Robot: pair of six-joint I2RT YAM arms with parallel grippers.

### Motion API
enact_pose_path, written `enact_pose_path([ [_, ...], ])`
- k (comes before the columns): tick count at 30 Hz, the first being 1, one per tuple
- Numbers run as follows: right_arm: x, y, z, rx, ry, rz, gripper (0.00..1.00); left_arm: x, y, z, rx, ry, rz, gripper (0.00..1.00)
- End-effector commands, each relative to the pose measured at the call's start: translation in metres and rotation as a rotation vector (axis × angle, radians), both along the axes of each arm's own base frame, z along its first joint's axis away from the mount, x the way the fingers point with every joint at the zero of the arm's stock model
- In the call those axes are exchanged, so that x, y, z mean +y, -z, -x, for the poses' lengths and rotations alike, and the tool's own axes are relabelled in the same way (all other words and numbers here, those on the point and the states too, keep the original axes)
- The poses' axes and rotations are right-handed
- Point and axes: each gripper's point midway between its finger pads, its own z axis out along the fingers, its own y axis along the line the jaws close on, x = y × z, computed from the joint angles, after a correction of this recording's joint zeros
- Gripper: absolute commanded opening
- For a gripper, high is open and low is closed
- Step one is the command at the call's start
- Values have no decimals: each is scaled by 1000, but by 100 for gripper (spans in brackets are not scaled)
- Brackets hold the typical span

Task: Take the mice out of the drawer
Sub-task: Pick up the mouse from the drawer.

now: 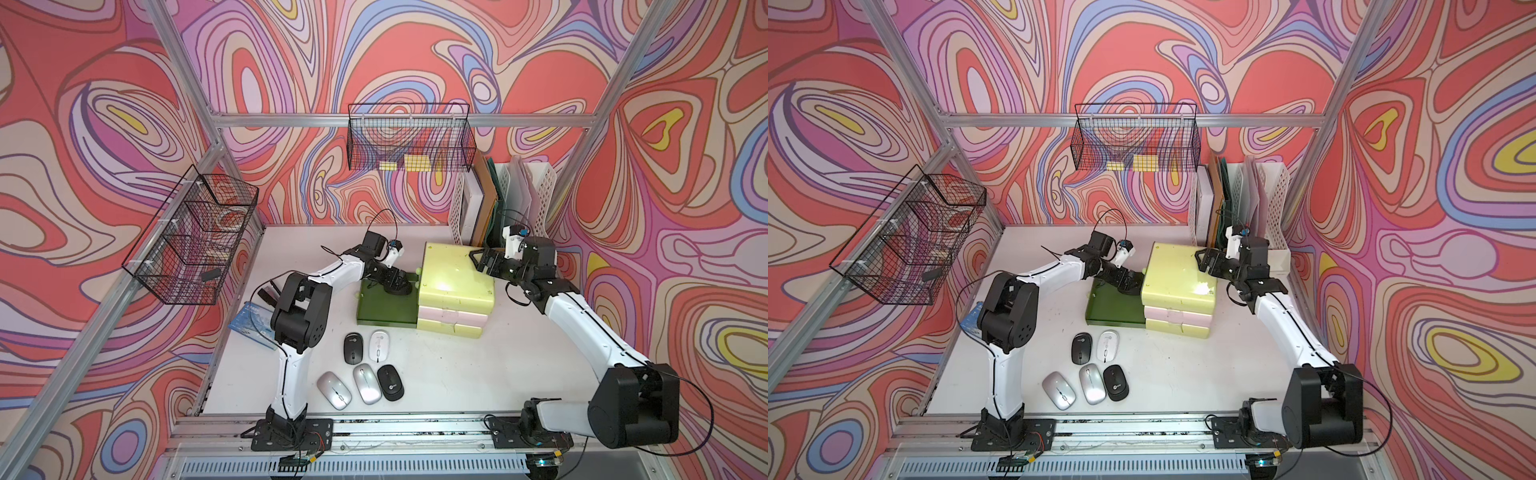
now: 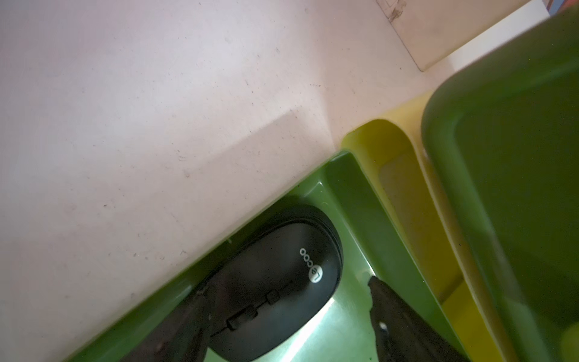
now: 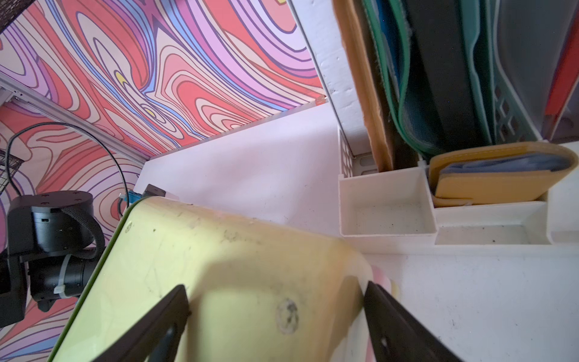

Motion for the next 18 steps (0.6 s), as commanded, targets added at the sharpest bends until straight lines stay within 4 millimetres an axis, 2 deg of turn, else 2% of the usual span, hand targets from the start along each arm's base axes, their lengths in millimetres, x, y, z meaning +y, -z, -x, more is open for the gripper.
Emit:
enact_pose_path([
  [1, 2, 100, 54, 386, -38, 82, 91, -6, 10, -7, 0, 18, 3, 81],
  [5, 1, 99, 54, 381, -34, 85, 91, 0, 30, -4, 88, 14, -63, 80],
  [7, 1, 100, 55, 384, -35, 86, 91, 2, 34, 5, 131, 12, -73, 79],
  [14, 1, 102, 54, 386, -35, 86, 91, 22, 24, 43, 133, -32, -72, 79],
  [18, 2, 104, 53, 390, -39, 82, 91, 25, 18, 43, 102, -33, -70, 80],
])
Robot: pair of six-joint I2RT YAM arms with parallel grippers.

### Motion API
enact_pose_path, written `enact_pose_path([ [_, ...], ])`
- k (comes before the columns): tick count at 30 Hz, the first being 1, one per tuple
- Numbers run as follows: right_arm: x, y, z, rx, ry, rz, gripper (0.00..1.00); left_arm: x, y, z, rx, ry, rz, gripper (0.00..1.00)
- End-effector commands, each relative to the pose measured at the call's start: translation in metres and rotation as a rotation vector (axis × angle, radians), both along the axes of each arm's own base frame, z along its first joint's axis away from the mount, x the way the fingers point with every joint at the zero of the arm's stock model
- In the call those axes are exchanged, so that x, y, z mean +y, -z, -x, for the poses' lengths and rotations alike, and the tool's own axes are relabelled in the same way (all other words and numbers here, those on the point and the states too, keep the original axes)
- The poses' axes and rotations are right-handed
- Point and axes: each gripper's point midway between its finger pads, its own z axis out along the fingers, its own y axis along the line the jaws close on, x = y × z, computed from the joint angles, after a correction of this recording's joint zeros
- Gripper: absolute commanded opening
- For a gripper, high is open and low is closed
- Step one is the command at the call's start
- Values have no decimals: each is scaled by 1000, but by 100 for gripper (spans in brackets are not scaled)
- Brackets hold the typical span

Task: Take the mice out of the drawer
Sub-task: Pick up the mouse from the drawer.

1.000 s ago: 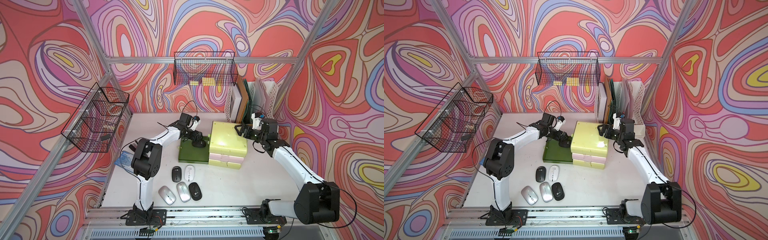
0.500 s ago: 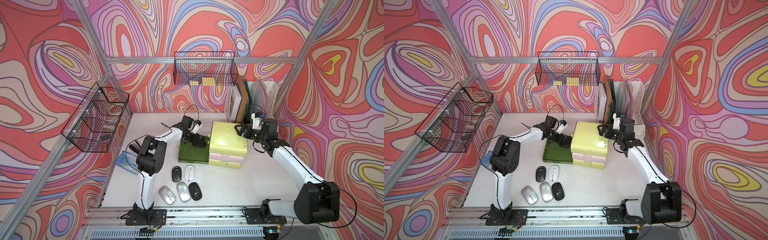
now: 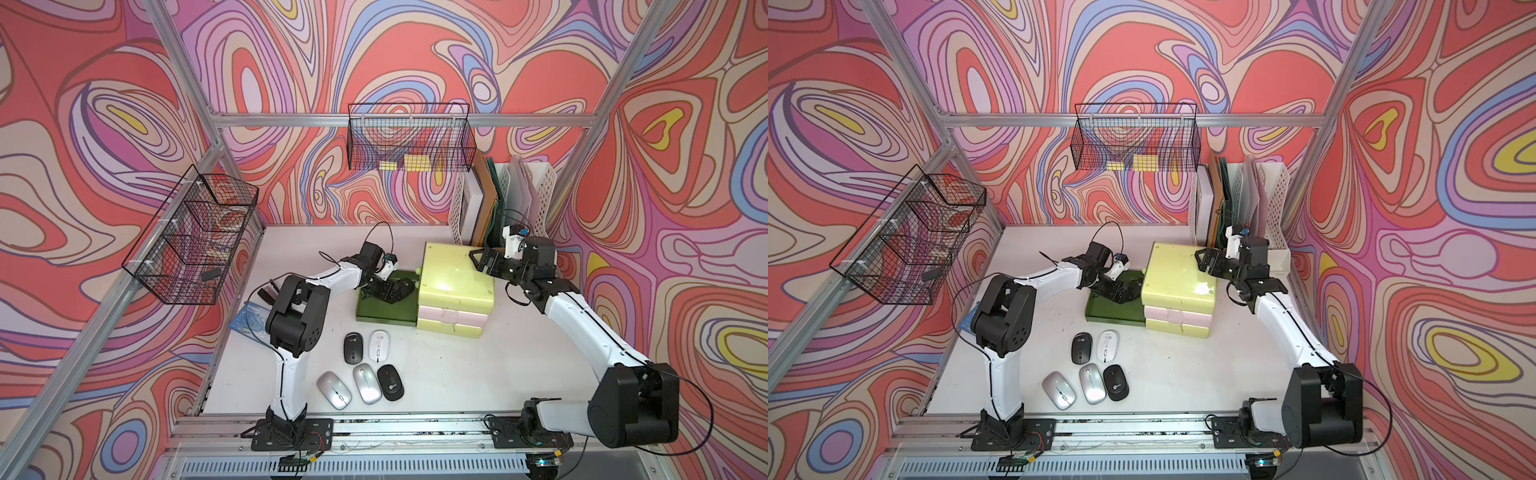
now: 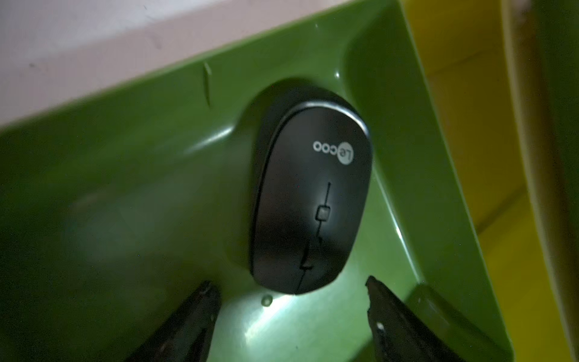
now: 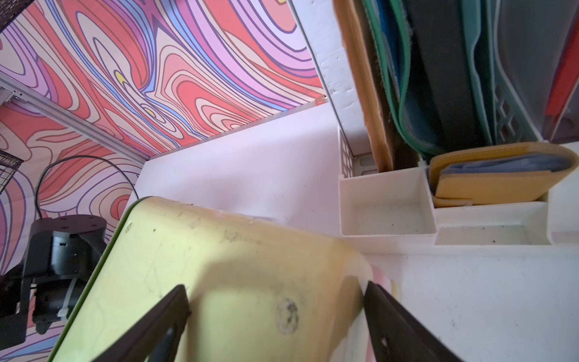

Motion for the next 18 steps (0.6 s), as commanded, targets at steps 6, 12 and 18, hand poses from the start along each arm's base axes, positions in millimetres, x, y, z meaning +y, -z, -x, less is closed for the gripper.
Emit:
enact_pose_path([
  [6, 1, 103, 55, 388, -31, 87, 91, -11, -16, -10, -72, 20, 29, 80],
  [12, 1, 105, 54, 393, -35, 87, 91, -21, -20, -17, -198, 108, -38, 81],
  [18, 1, 106, 54, 396, -34, 89, 91, -19, -15, -34, -252, 151, -119, 85],
])
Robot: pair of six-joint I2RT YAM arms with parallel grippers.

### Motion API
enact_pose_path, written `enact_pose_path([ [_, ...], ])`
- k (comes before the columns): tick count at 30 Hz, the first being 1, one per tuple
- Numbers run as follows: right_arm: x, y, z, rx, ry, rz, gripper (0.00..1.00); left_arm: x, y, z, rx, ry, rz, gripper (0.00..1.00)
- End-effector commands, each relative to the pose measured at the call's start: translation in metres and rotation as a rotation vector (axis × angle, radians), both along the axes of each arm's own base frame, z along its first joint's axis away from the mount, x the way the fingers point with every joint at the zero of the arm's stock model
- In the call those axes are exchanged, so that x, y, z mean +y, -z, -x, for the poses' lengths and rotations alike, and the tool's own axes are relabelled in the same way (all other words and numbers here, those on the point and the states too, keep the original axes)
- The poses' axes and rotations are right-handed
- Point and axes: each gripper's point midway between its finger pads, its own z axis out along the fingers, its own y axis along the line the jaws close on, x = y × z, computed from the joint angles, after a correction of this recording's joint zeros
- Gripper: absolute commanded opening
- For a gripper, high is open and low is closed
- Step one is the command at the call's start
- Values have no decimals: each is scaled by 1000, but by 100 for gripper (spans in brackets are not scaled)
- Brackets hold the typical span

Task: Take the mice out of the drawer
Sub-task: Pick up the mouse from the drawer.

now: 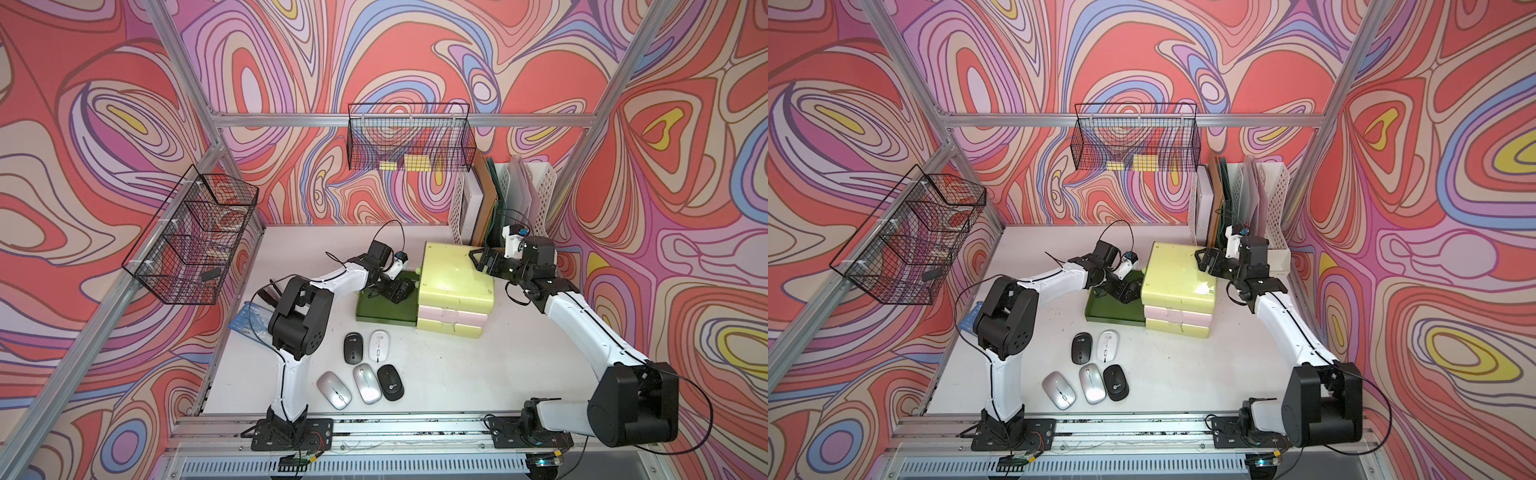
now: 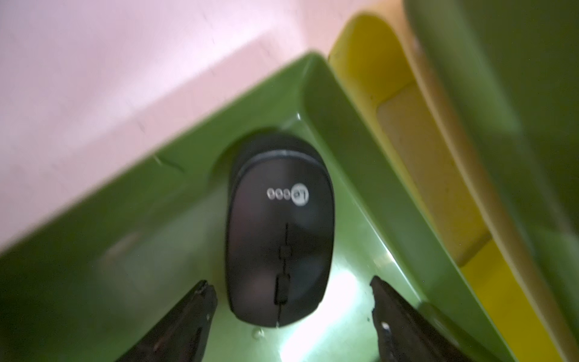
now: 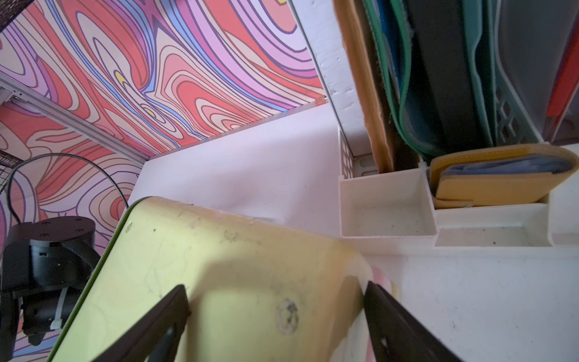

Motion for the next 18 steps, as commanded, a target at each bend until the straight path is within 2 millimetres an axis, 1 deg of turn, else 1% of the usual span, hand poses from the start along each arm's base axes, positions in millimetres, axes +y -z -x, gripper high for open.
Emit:
enact_pose_path([
  [1, 1, 106, 55, 396, -34, 88, 91, 2, 1, -18, -79, 34, -67, 85],
  [3, 1, 107, 55, 400, -34, 87, 91, -1, 2, -23, -100, 49, -82, 86],
  [6, 1, 107, 54, 401, -37, 88, 91, -3, 10, -30, -88, 59, -106, 87],
  [8, 0, 107, 54, 399, -35, 91, 91, -5, 19, -29, -58, 72, -111, 87],
  [12, 1, 108, 54, 404, -35, 91, 91, -14, 27, -23, -36, 109, -99, 87],
  [16, 1, 109, 53, 408, -36, 93, 91, -15, 39, -19, -5, 125, -143, 87],
  [18, 1, 109, 53, 407, -36, 93, 91, -16, 43, -18, -2, 130, -159, 84],
])
